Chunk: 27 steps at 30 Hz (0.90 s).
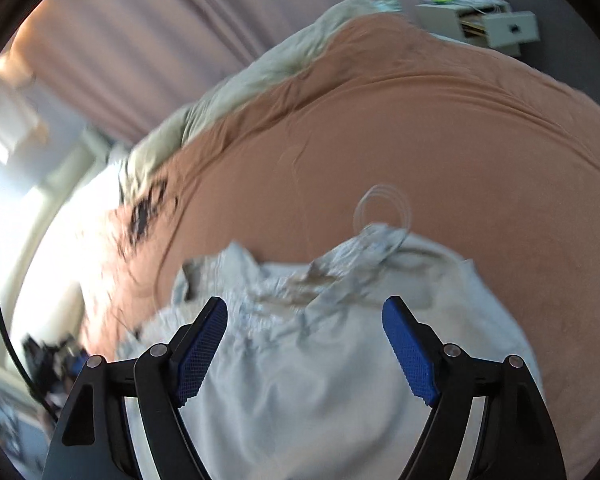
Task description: Fold large clothes
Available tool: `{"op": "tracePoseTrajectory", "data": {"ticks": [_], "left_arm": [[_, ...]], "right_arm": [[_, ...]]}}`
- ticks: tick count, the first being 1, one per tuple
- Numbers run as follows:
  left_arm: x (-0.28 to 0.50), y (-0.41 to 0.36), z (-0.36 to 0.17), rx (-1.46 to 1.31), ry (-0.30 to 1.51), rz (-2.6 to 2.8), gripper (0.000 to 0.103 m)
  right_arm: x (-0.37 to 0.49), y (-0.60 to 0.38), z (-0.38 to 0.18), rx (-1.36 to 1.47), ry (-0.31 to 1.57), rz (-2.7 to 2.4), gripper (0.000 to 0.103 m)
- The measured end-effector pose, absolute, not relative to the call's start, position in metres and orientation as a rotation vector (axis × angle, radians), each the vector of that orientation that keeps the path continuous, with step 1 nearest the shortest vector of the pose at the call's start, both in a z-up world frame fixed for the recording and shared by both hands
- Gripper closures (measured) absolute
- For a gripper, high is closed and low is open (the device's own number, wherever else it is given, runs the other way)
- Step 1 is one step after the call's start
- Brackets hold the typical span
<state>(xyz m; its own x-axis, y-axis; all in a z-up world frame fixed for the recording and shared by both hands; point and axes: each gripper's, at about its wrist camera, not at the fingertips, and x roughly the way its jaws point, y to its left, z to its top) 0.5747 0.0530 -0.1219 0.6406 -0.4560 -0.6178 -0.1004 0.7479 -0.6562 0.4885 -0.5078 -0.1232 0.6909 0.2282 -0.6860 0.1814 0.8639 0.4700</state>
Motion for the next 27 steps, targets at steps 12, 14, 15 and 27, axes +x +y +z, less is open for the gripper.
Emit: {"op": "tracePoseTrajectory", "data": {"ticks": [12,14,15,27], "left_arm": [[0.587,-0.052,-0.136,-0.235,1.006,-0.259,0.035],[0.591,-0.069,-0.147,-0.154,1.051,-0.268,0.037],[0.593,-0.080,-0.154,-0.107,1.074,-0.274,0.038],[0.599,-0.111,-0.178,0.217,1.064,-0.207,0.098]], "right_arm": [[0.535,-0.421,-0.180,0.284,1.073,0.064,0.026],[0.540,-0.411,-0.193,0.244,1.118,0.072,0.031],[0.542,-0.407,-0.200,0.221,1.139,0.079,0.034],[0.550,-0.382,-0.177,0.065,1.028,0.101,0.100]]}}
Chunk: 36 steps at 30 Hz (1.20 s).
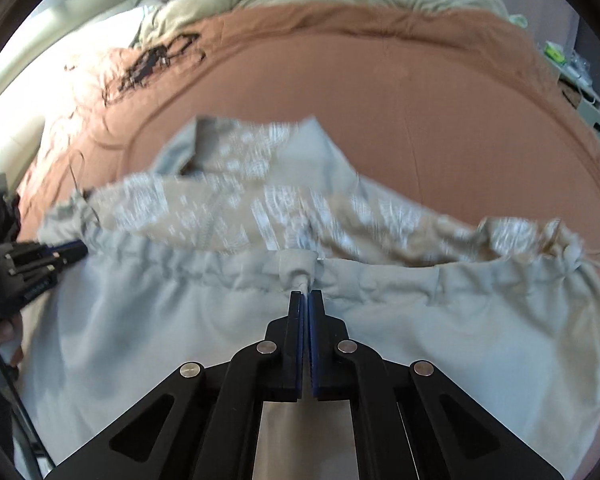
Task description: Fold large clothes
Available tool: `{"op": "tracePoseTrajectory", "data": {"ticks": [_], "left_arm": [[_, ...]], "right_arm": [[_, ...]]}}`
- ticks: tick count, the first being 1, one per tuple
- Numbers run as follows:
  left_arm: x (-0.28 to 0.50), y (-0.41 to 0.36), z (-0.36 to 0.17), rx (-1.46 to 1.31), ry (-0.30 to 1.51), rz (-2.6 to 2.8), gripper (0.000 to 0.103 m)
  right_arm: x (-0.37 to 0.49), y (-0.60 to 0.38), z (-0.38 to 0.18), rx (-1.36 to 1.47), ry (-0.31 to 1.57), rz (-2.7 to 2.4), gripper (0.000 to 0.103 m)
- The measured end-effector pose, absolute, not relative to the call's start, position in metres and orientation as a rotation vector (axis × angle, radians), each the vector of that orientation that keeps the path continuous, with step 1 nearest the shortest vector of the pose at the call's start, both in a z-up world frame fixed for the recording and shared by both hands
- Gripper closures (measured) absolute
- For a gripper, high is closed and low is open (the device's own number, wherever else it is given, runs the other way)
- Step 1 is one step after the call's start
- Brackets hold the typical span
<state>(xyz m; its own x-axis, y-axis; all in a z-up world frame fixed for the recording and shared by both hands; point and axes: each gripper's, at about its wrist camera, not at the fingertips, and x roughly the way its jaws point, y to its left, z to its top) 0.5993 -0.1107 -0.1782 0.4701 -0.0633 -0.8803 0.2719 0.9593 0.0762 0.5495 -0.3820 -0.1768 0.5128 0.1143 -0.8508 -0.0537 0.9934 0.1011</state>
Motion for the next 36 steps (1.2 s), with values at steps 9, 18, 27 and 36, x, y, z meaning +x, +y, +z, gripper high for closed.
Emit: {"op": "tracePoseTrajectory", "data": {"ticks": [9,18,27,36], "left_arm": [[0.615,-0.099,-0.163,0.104,1.001,-0.169,0.099],[0.625,-0.108,-0.196,0.112,1.057,-0.156,0.098],[0.609,-0.076,-0.166,-0.079,1.076,-0.220,0.098],[0.538,-0.044,-0.118,-0.198,0.988,-0.236,0.019]], "right_arm": [[0.558,-0.386,-0.156,0.105,0.957,0.076,0.100],[0.581,-0.386,-0.210,0.139,1.063,0.030,0.100],[0.568,-0.382,-0.188,0.188,1.058,0.034,0.039],[0.510,-0.376,-0.150,0.212,1.005,0.042,0.039]]}}
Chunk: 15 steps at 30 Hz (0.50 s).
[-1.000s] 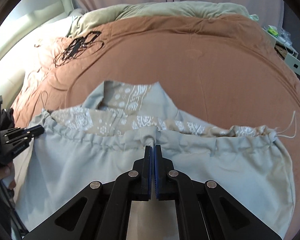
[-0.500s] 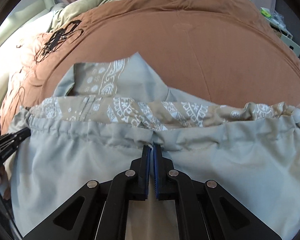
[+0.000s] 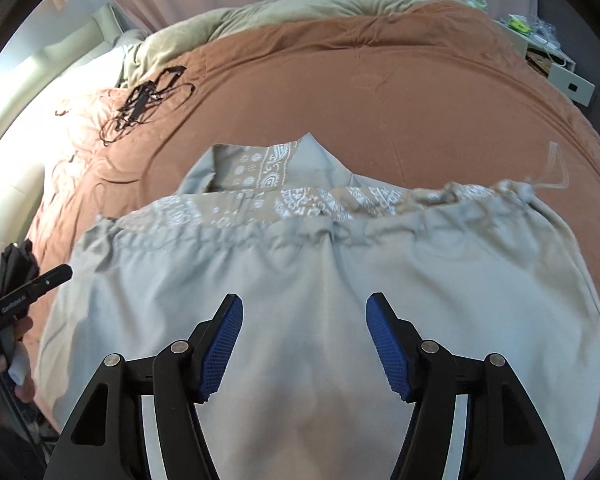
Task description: Fold large clothes
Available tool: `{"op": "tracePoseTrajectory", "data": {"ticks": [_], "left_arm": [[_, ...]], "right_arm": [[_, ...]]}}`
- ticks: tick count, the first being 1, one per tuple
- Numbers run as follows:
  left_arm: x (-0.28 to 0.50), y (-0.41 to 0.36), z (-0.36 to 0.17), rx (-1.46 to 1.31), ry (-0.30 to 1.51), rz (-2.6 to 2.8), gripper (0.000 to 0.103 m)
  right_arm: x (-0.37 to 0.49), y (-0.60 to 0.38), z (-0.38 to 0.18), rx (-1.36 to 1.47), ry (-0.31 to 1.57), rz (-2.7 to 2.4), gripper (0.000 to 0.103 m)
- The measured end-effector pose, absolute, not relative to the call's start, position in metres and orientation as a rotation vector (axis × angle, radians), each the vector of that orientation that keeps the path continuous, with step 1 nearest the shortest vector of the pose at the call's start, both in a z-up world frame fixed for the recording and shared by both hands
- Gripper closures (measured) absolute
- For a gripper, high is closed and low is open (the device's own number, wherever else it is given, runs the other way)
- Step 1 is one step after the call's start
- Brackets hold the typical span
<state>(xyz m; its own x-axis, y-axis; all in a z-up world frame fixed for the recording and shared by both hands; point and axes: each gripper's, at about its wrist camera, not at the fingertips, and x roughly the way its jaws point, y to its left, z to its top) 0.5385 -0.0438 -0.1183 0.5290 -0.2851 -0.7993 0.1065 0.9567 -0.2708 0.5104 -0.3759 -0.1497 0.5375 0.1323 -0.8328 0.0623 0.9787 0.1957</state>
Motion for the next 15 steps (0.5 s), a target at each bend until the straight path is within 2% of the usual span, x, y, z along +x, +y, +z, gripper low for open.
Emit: {"op": "tracePoseTrajectory", "data": {"ticks": [15], "left_arm": [[0.424,-0.003,-0.084,-0.235,0.888,-0.207,0.018]], "right_arm": [[0.394,-0.343,-0.112,0.223,0.943,0.088,0.039]]}}
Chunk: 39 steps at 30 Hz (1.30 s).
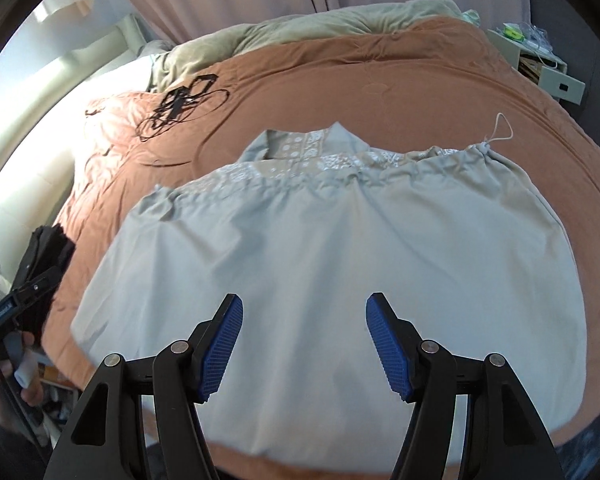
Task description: Fold large clothes
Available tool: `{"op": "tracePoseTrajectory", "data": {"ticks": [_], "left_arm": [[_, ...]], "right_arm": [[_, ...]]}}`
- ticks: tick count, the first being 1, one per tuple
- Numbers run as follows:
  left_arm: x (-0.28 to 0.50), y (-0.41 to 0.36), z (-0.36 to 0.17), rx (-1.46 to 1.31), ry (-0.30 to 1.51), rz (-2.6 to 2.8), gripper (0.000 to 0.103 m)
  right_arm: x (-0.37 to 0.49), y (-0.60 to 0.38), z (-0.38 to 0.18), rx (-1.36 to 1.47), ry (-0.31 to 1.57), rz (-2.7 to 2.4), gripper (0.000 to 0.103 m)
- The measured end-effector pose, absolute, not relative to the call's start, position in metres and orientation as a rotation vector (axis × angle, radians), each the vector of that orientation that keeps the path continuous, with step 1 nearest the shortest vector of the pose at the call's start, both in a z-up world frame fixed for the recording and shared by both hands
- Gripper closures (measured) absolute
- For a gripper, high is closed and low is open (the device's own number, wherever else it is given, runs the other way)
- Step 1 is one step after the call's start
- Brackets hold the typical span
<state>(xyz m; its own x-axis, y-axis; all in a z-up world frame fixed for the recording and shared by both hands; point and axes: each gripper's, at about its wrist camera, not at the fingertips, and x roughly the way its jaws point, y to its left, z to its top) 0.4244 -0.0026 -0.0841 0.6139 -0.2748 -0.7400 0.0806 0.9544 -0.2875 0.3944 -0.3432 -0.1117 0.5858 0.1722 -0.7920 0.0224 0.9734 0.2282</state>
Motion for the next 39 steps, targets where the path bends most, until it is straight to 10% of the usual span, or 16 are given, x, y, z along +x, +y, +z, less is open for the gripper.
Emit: {"op": "tracePoseTrajectory", "data": {"ticks": [19,28,39], "left_arm": [[0.334,0.056,-0.104,-0.327,0.839,-0.178,0.018],[0.337,0.080,-0.134,-0.418,0.866,-0.157,0.018],[0.354,0.100,-0.167,-0.561,0.865,-0.143,0.041]], "right_arm": [[0.301,-0.297,-0.133,0.157,0.965,0.112,0.039],[0.301,-0.291,-0.163,0.182,1.023,0.116,0.055],[0.334,-0.267,-0.190,0.154,1.076,0.152,0.063]]}}
